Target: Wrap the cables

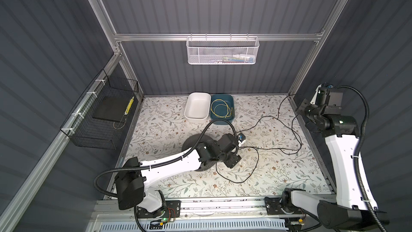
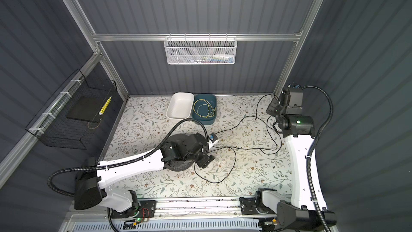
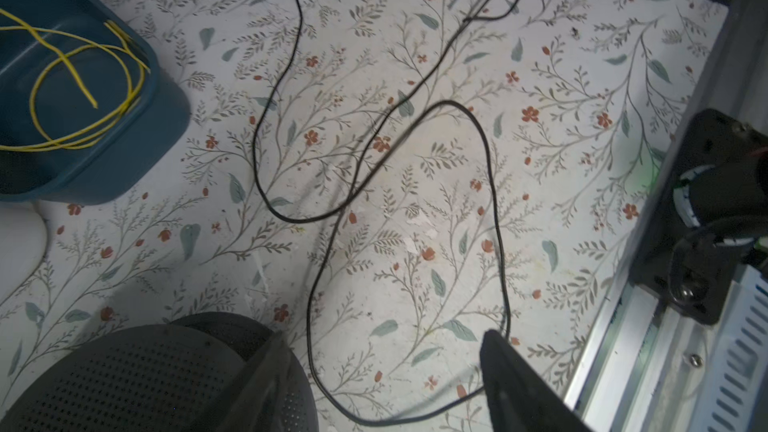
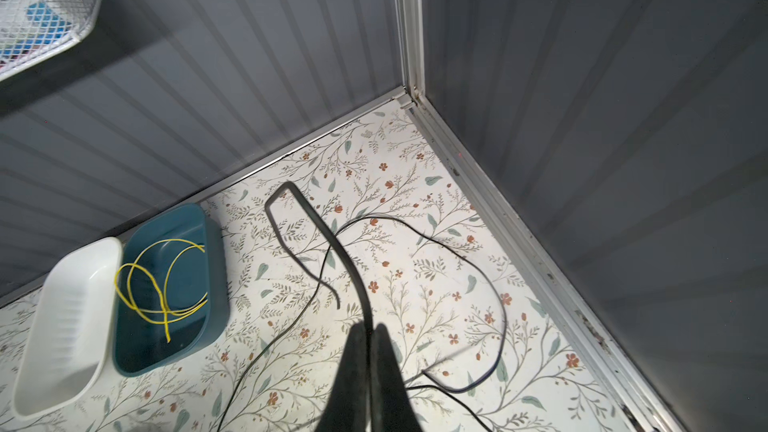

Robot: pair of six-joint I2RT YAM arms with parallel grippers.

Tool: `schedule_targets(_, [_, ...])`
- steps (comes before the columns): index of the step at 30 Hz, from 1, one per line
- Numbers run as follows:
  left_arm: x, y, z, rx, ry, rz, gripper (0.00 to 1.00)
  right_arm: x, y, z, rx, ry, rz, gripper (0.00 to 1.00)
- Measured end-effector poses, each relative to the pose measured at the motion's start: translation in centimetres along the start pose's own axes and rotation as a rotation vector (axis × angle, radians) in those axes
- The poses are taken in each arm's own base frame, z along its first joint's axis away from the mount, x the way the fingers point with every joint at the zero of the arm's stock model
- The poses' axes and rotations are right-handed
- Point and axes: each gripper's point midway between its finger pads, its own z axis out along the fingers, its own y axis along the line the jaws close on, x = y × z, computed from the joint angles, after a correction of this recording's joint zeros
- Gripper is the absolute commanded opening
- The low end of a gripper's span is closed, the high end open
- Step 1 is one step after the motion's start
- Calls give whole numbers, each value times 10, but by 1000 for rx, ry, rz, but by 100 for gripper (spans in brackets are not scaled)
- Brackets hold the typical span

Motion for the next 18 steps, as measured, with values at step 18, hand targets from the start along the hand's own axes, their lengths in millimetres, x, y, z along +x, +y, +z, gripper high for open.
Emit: schedule_targets(18, [-170, -75, 12, 331, -365, 60, 90, 40, 64, -20, -365, 102, 121, 0])
